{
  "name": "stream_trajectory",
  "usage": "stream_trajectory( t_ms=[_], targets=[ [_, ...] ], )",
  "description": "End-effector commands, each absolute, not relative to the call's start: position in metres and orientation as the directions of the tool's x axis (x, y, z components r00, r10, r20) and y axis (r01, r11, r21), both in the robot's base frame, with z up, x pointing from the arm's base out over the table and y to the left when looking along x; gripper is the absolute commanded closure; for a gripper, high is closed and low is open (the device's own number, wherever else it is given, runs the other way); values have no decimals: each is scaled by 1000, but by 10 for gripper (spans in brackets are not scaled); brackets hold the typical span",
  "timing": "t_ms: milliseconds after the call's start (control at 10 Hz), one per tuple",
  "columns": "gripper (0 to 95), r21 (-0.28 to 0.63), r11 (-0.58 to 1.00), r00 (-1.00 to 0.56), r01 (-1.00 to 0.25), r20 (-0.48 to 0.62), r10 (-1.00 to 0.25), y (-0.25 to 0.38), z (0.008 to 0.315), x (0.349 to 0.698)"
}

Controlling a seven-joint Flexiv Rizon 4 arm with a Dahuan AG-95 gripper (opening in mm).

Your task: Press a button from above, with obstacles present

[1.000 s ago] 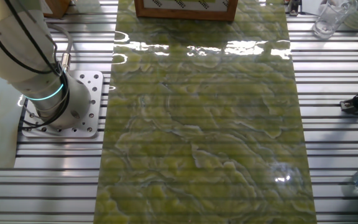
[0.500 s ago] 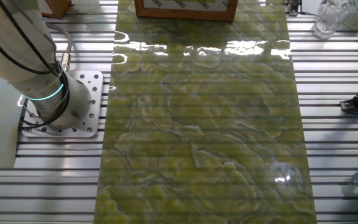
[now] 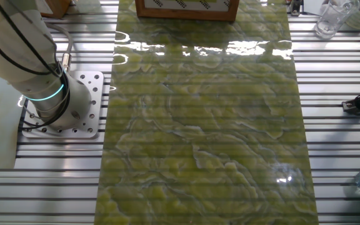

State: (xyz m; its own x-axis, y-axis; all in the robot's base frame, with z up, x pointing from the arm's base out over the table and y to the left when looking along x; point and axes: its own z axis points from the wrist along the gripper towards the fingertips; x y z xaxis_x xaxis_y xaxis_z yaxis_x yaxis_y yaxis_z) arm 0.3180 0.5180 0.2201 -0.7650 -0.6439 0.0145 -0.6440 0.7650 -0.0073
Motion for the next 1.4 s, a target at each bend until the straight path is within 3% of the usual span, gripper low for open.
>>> stream_trajectory(
  t_ms=[100,900,1400],
  targets=[
    [950,-57,784,-786,-618,31,-617,519,220,318],
    [950,-94,852,-845,-515,-114,-523,519,220,318],
    [950,-58,882,-880,-468,-65,-471,521,291,313]
  ],
)
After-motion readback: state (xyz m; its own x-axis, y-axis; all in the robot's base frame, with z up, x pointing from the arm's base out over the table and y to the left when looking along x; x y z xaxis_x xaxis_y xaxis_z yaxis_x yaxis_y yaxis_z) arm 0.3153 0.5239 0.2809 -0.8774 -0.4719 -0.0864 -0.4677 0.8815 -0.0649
